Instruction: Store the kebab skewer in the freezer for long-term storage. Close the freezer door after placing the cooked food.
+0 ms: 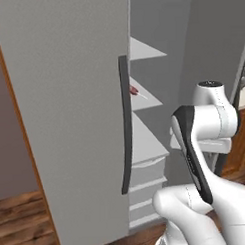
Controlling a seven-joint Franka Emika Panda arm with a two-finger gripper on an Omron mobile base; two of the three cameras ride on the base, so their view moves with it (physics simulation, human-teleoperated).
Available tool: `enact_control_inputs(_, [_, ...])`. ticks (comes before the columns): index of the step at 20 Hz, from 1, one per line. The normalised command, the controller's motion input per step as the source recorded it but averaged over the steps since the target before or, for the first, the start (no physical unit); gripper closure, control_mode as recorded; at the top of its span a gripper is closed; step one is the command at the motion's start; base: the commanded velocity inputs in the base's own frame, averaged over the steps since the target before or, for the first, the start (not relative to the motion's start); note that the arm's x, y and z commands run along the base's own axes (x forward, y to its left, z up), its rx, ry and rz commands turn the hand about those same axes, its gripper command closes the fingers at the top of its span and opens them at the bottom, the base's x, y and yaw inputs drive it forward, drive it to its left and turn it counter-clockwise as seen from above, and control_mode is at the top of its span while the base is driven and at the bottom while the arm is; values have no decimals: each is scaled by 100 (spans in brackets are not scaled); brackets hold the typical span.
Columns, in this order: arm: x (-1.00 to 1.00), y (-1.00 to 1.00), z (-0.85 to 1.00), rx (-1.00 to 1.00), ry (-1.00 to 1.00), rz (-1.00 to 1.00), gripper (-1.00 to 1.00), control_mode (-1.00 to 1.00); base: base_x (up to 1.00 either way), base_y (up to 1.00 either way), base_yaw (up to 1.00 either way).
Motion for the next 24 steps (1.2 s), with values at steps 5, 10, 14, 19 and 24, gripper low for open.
enact_control_inputs(5, [0,0,0,0,0,0,-100,100,-30,-17,40])
enact_control_inputs(10, [0,0,0,0,0,0,-100,100,-15,-26,42])
enact_control_inputs(14, [0,0,0,0,0,0,-100,100,-11,-20,24])
enact_control_inputs(19, [0,0,0,0,0,0,-100,100,-23,-26,8])
enact_control_inputs(24, [0,0,0,0,0,0,-100,100,-33,-31,0])
